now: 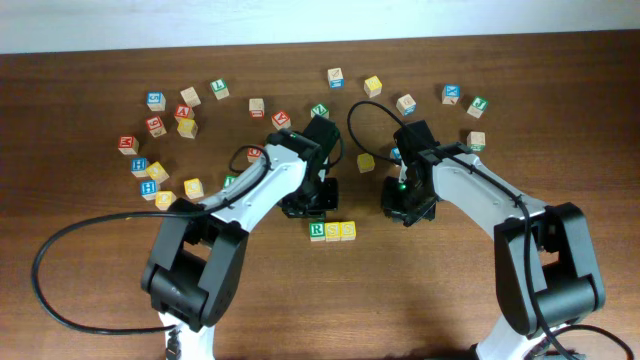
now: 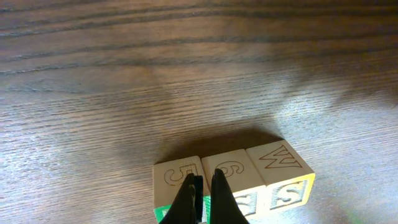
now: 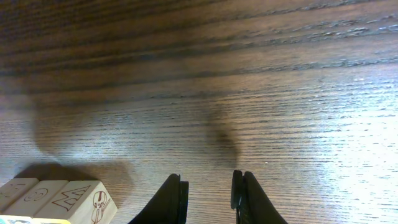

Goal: Spell out RSS

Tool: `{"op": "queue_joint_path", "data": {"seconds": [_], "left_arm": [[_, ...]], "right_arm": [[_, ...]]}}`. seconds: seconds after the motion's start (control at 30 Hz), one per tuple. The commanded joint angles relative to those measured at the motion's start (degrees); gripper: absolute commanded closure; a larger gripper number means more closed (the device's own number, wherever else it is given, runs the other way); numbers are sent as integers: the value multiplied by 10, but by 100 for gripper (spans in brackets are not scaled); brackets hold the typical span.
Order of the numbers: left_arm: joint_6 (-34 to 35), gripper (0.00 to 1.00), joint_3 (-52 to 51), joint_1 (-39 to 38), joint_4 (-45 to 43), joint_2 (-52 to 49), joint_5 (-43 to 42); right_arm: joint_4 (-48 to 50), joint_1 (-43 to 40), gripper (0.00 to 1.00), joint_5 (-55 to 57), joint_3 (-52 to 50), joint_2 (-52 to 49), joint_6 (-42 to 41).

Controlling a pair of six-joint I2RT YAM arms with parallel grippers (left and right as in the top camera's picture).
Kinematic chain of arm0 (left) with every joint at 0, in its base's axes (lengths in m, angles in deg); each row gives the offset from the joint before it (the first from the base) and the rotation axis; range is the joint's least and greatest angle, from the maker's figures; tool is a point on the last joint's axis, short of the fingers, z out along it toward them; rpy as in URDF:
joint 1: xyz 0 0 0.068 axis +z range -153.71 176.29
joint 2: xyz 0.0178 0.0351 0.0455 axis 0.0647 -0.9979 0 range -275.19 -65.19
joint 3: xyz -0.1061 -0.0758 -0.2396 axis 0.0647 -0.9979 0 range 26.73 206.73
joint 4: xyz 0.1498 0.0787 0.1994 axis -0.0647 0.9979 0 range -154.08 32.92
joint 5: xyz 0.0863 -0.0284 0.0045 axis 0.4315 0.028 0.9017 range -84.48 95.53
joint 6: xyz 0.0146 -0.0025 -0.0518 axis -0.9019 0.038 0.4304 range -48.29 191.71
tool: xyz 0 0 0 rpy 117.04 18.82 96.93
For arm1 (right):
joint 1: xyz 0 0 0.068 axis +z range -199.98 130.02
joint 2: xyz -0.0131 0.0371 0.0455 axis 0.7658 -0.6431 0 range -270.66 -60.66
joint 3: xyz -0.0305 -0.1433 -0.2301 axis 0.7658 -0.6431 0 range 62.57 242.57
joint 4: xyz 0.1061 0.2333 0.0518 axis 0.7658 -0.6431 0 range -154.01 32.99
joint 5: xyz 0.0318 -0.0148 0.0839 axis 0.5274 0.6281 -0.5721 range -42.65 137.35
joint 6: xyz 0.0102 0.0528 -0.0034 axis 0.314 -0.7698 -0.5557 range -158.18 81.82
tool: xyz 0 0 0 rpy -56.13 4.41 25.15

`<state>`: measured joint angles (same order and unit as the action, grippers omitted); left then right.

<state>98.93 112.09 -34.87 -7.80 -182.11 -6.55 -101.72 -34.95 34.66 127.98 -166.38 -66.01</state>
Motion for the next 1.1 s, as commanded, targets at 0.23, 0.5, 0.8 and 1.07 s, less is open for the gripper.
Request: {"op": "queue_joint_path", "data": {"seconds": [0.23, 0.5, 0.8, 1.07], "left_arm": [[27, 100, -13, 2, 4, 2, -6], [27, 100, -13, 2, 14, 2, -6], [26, 100, 20, 52, 16, 3, -2], [-33, 100, 33, 163, 176, 2, -2]], "right_arm": [[0, 0, 82, 10, -5, -5, 6], [-1, 0, 82, 10, -5, -5, 6], [-1, 0, 82, 5, -5, -5, 6], [12, 41, 82, -4, -5, -5, 3]]}}
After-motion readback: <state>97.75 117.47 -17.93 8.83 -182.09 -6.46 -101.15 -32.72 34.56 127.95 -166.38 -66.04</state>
